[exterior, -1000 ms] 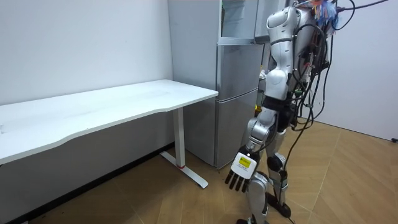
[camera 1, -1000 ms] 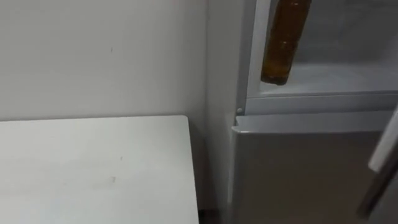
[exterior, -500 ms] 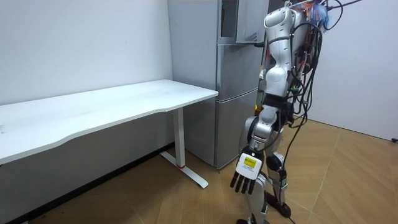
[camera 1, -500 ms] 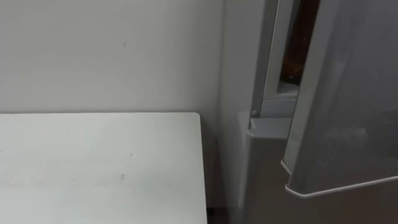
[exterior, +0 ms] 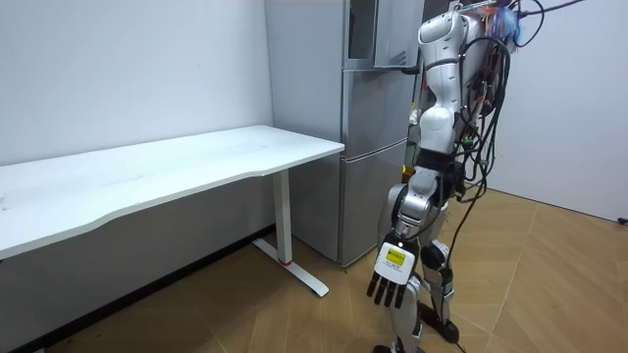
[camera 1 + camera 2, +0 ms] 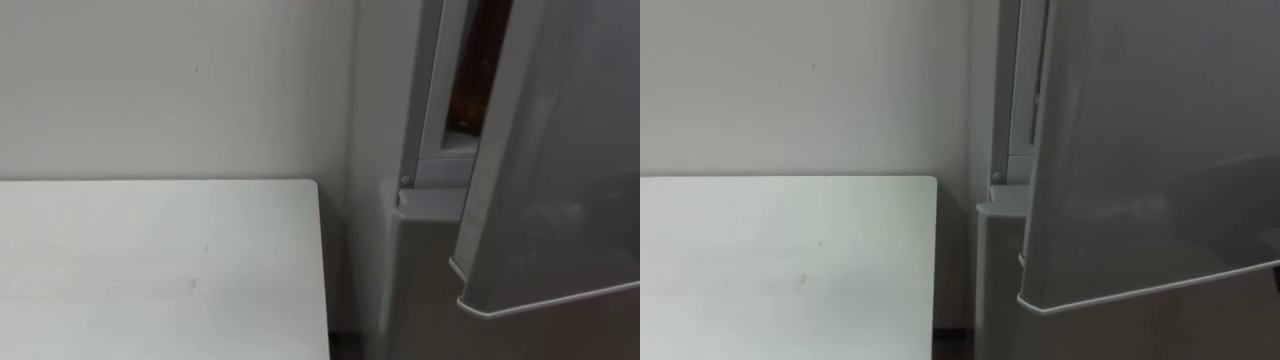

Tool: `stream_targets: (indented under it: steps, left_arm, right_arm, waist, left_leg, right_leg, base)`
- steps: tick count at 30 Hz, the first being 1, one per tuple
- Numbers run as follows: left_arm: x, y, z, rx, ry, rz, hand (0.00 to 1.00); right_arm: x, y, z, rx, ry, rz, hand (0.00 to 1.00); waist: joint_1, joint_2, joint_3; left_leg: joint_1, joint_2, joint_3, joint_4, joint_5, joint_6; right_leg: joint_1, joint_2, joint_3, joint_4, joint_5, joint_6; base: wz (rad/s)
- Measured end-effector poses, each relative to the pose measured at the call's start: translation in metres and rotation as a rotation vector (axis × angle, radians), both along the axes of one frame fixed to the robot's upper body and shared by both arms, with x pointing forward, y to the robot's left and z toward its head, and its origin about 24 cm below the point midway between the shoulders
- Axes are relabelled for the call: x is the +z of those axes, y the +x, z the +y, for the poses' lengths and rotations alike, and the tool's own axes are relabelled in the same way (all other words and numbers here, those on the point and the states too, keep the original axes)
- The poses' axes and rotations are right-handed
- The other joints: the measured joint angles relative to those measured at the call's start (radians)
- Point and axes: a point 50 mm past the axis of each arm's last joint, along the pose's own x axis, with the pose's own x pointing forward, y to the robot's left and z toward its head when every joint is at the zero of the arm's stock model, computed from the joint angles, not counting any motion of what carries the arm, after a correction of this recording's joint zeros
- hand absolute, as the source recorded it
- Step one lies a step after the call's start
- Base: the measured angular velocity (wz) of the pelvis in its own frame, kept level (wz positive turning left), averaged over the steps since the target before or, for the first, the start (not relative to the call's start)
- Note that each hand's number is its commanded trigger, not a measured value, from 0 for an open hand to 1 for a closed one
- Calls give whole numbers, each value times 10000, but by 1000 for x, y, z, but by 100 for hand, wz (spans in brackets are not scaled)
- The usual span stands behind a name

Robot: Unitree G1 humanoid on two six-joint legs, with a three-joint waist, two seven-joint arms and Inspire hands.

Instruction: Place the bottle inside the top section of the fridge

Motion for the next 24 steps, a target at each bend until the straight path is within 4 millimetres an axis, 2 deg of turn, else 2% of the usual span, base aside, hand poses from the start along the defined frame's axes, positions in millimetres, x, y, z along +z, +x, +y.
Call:
stream_targets:
  steps: [6, 17, 24]
  left_arm:
    - [-1, 8, 0, -86, -38, -98, 0]
    - [-2, 18, -1, -239, -72, -335, 0]
    - [-2, 19, 0, -335, -46, -429, 0]
  right_arm:
    - [1, 4, 2, 356, -43, 128, 0]
    - [1, 17, 12, 1225, -24, 386, 0]
    - [4, 26, 19, 1953, -414, 576, 0]
  waist:
    - [35, 65, -38]
    - [86, 66, -37]
    - [316, 34, -18]
  left_leg:
    - [-5, 10, -14, 10, 0, 0]
    - [-136, 60, -14, 198, 0, 0]
    - [-174, 118, -19, 265, 0, -1]
  right_leg:
    - [-42, -11, -60, 96, 4, -7]
    - [-171, 1, -67, 223, 28, -47]
    - [-159, 57, -69, 182, 43, -74]
  base:
    - [0]
    - [0]
    - [0]
